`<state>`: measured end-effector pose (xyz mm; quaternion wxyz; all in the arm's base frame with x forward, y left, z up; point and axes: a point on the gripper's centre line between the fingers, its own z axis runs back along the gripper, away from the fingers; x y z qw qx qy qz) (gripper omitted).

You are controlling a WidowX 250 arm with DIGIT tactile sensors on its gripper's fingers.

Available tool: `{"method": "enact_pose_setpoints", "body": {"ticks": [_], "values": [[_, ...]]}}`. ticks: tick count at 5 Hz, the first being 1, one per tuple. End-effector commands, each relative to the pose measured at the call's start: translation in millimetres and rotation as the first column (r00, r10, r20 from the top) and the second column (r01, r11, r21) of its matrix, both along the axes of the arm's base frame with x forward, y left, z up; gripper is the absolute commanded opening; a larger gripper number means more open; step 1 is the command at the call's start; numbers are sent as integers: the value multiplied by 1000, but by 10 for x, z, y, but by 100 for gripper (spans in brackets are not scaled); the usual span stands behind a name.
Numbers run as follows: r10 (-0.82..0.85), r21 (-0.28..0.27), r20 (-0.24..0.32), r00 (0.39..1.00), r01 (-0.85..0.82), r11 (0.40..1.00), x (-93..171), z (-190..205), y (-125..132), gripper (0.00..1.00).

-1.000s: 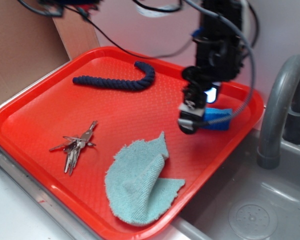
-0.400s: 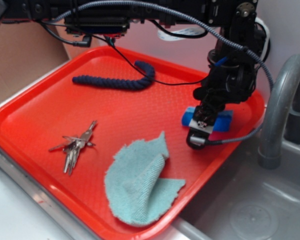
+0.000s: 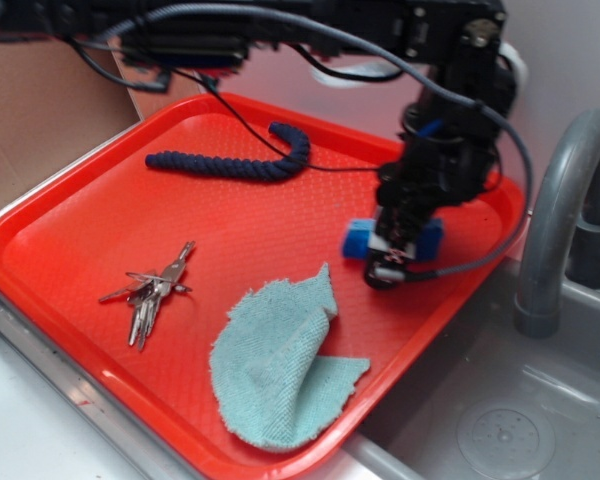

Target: Grab the blue sponge.

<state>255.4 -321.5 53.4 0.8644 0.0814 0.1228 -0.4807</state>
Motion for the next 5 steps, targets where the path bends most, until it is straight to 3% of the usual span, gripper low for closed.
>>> {"method": "enact_pose_setpoints", "body": {"ticks": [1, 2, 3, 4, 5], "values": [[480, -354, 100, 871, -420, 836, -423, 1418, 902, 0], [688, -438, 61, 723, -600, 669, -749, 1560, 1403, 0], [846, -448, 60, 530, -743, 497, -1225, 1693, 1733, 0], [920, -438, 69, 386, -817, 376, -1312, 1739, 1920, 0], [903, -392, 76, 422, -821, 416, -1228, 1717, 1898, 0]]}}
